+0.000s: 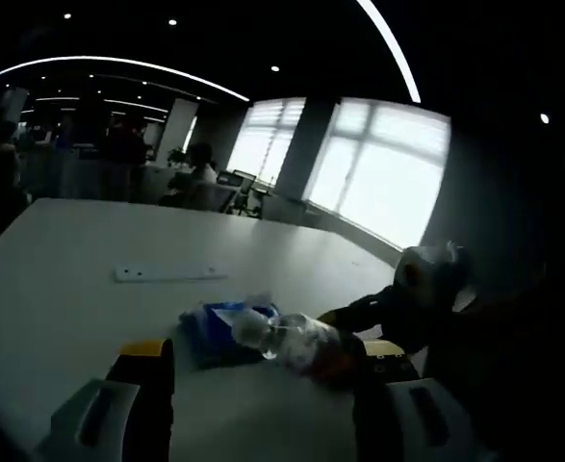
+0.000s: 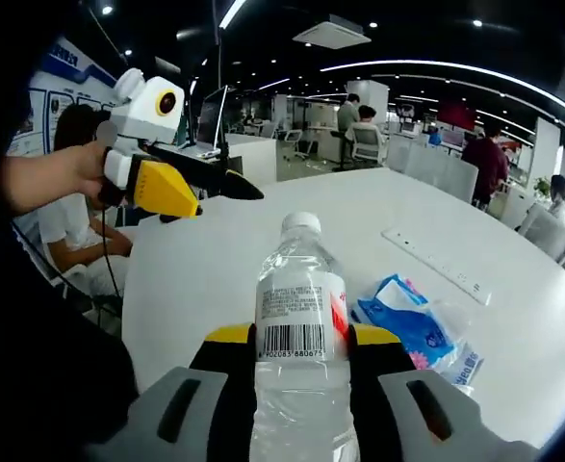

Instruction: Arrange the tabletop items into an orderly group along one side of the table until the central work area is clear of visible clutter.

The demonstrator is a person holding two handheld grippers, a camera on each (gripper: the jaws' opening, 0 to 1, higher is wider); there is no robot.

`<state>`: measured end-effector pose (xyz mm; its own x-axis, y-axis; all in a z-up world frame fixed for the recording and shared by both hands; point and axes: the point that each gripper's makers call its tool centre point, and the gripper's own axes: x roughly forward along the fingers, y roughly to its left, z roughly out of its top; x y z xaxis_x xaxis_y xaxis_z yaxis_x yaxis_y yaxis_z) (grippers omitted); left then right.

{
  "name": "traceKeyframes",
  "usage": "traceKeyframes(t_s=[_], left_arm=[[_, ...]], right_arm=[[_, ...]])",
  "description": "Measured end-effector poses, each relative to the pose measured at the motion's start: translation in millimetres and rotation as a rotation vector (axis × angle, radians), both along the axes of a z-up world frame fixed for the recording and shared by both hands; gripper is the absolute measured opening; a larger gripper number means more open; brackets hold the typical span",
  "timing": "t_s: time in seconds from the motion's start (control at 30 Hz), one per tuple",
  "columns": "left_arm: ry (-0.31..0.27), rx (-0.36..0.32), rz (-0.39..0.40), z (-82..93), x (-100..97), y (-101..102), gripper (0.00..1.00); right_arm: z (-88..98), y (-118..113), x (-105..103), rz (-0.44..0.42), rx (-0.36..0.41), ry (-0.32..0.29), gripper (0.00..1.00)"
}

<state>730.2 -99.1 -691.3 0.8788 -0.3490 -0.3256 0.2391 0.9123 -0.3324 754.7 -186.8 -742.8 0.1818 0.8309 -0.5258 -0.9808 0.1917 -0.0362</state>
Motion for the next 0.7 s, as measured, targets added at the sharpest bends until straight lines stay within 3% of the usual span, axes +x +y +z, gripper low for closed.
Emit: traceKeyframes(t_s=[0.37, 0.57, 0.6, 0.7], left_arm=[[-0.015, -0.107, 0.014, 14.2, 12.4, -1, 0.56], [-0.010, -0.232, 0.046, 22.5, 17.6, -1, 0.44], [-0.029, -0.262, 0.061, 27.8, 20.4, 0, 0.43], [-0.029, -0.296, 0.060, 31.7, 21.3, 0, 0.40]], right_arm=[[32.4, 8, -13, 0.000, 0.092, -0.023, 0.30], [51.1, 14, -18, 0.001, 0.146, -0.031, 0.30], [52.7, 15, -18, 0.002, 0.149, -0.032, 0.30], [58.4, 19, -21, 0.001, 0.171, -0.047, 0.30]])
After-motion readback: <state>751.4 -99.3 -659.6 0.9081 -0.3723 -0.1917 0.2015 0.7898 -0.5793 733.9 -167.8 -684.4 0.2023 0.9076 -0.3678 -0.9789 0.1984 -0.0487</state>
